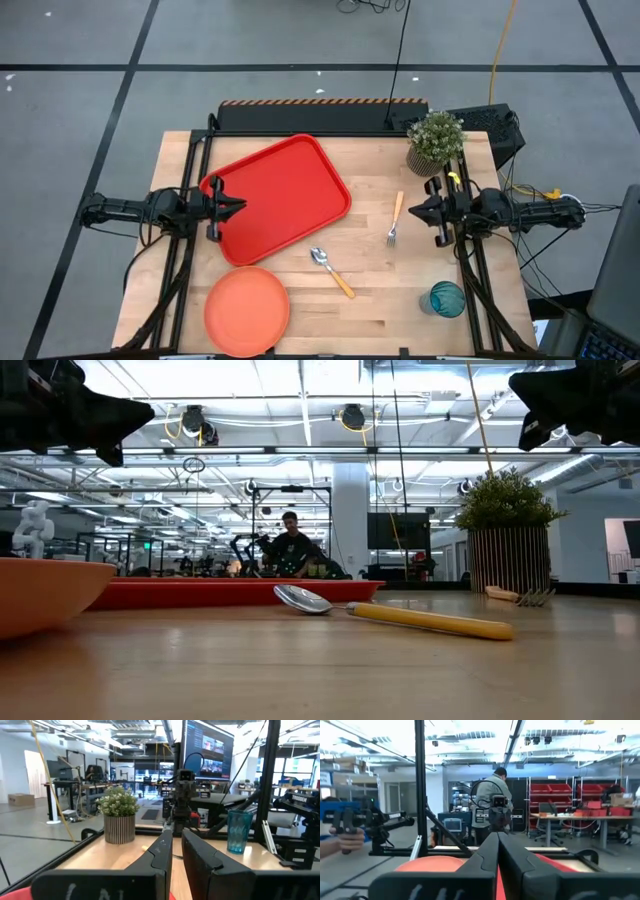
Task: Pick and place plate/cup/fork/spoon on tray
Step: Put the light orange plate on the orange serving tray
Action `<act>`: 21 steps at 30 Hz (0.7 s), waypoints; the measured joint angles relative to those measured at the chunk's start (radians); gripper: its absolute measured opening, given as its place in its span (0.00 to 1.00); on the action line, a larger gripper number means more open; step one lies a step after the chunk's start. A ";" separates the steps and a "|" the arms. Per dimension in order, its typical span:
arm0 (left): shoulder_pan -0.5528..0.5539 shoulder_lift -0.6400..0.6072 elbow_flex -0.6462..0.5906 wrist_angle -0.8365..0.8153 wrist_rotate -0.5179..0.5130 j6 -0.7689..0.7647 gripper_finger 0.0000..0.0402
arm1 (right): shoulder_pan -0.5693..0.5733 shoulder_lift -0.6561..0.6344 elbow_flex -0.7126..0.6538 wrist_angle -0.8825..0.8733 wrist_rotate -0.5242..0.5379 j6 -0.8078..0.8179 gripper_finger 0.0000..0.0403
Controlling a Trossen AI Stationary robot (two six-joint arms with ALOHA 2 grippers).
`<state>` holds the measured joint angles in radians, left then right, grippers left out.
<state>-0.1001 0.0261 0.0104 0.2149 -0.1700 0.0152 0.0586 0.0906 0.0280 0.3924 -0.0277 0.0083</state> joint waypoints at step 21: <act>0.001 0.112 0.063 0.049 -0.127 -0.130 0.12 | 0.000 0.001 0.000 0.095 0.000 0.033 0.00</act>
<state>-0.0994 0.1381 0.0736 0.2644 -0.2971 -0.1148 0.0586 0.0914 0.0280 0.4872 -0.0276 0.0416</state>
